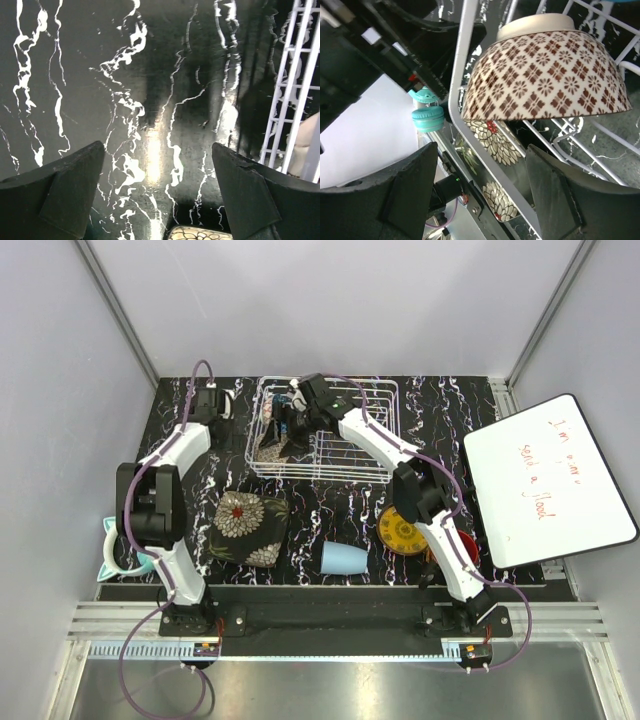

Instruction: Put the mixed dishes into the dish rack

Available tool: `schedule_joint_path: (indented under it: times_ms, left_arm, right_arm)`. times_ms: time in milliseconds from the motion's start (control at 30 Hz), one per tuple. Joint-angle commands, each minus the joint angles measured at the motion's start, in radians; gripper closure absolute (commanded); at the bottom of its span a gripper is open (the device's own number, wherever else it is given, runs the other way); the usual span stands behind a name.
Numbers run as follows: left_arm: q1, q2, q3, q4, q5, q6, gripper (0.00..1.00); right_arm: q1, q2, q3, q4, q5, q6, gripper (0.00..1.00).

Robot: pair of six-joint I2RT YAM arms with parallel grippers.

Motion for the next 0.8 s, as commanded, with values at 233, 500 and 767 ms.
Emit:
schedule_joint_path:
  times_ms: [233, 500, 767]
  left_arm:
    - [-0.151, -0.089, -0.044, 0.012, 0.098, 0.043, 0.08]
    - [-0.188, -0.119, -0.097, 0.012, 0.098, 0.062, 0.08]
    - [-0.145, -0.21, -0.1, -0.042, 0.132, 0.097, 0.08]
  right_arm:
    - [-0.021, -0.117, -0.087, 0.064, 0.05, -0.003, 0.22]
    - [-0.067, -0.258, -0.334, 0.247, 0.102, 0.054, 0.34]
    - [-0.081, -0.282, -0.388, 0.338, 0.145, 0.1, 0.42]
